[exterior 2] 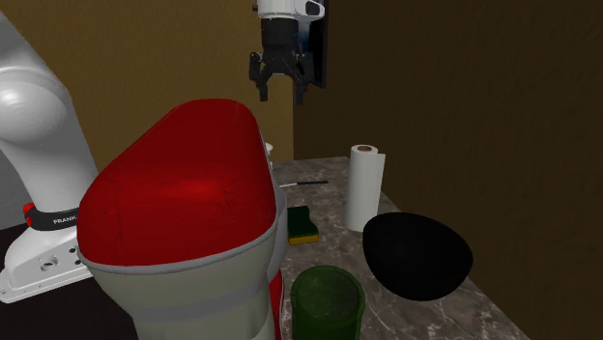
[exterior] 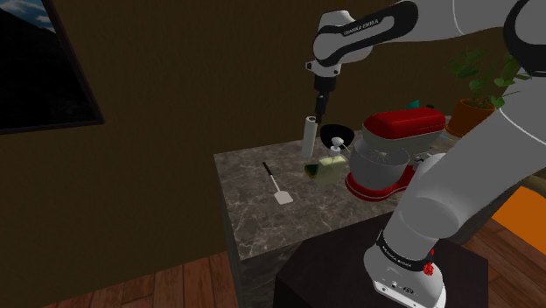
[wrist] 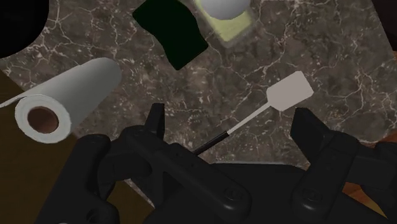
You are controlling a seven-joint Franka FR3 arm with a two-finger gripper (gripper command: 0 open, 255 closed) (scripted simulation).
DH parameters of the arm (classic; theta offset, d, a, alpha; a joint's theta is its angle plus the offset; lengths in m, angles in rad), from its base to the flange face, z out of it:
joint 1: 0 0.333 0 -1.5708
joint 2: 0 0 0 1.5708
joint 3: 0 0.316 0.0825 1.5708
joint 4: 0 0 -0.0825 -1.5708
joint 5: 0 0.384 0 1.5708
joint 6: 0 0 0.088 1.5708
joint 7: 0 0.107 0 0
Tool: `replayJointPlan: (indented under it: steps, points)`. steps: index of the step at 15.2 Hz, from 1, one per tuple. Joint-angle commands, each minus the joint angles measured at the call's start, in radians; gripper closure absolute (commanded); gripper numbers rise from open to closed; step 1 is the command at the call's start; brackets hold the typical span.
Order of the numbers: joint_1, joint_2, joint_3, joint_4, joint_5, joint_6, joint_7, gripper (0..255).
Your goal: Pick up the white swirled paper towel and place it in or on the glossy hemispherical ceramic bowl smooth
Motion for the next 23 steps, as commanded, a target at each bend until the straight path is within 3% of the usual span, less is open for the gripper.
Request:
replayJointPlan:
  steps: [1,9,15,23]
  points:
    - [0.001,0.065,-0.03,0.035,0.012,0.037,-0.057,0]
    - [-0.017,0.383,-0.116,0.261,0.15,0.132,-0.309,0]
    - [-0.09,0.635,-0.112,0.496,0.286,0.136,-0.482,0]
    - [-0.103,0.687,-0.098,0.459,0.315,0.22,-0.502,0]
